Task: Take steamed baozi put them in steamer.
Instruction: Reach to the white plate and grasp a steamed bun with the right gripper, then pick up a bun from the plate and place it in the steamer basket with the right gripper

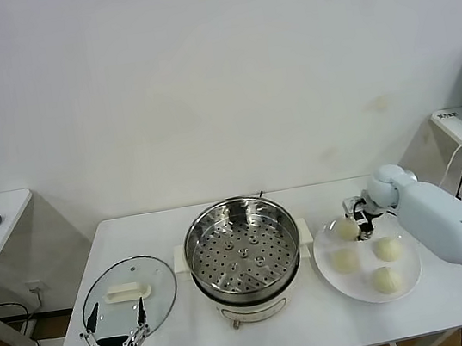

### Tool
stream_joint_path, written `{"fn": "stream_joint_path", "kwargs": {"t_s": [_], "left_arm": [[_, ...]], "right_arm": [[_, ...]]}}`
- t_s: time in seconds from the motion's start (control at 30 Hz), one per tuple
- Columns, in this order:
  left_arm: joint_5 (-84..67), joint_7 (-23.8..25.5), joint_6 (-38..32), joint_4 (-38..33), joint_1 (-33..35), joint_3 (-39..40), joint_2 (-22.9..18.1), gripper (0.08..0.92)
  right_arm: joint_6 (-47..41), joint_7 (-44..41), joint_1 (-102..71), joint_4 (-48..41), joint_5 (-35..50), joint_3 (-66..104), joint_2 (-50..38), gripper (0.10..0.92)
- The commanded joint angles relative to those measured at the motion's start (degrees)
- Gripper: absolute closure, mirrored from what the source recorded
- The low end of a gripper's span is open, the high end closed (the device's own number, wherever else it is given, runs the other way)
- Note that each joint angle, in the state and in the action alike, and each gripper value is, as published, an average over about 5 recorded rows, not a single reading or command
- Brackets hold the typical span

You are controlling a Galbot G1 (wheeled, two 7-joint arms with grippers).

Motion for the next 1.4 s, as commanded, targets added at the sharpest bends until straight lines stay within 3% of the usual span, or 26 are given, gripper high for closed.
{"fn": "stream_joint_path", "kwargs": {"t_s": [0.03, 0.27, 0.5, 0.87, 1.1, 1.4], "left_arm": [[0.05, 0.00, 0.03, -0.30, 0.18, -0.05, 0.06, 0.177], [0.04, 0.11, 0.02, -0.58, 0.39, 0.00, 0.10, 0.177], [-0.23, 0.21, 0.11, -0.88, -0.02, 0.05, 0.61, 0.177], [-1.07, 0.30, -0.23, -1.88, 0.27, -0.33, 1.21, 0.177], [-1.54, 0.30, -0.31, -2.96, 0.35, -0.98, 1.03, 0.177], [-1.92, 0.34, -0.06, -4.27, 0.22, -1.63, 0.39, 0.177]], "right_arm": [[-0.73, -0.36, 1.29, 0.90, 1.02, -1.95, -0.48, 0.455], [-1.36, -2.05, 6.63, 9.07, 7.45, -6.71, -5.49, 0.490], [0.10, -4.15, 24.02, 17.80, 20.40, -16.07, -9.92, 0.482], [11.59, -5.53, 47.47, 20.90, 38.00, -35.62, 2.18, 0.474], [17.76, -4.83, 45.99, 20.42, 37.72, -40.93, 16.21, 0.466], [29.54, -1.98, 40.06, 15.77, 22.10, -44.63, 24.09, 0.461]]}}
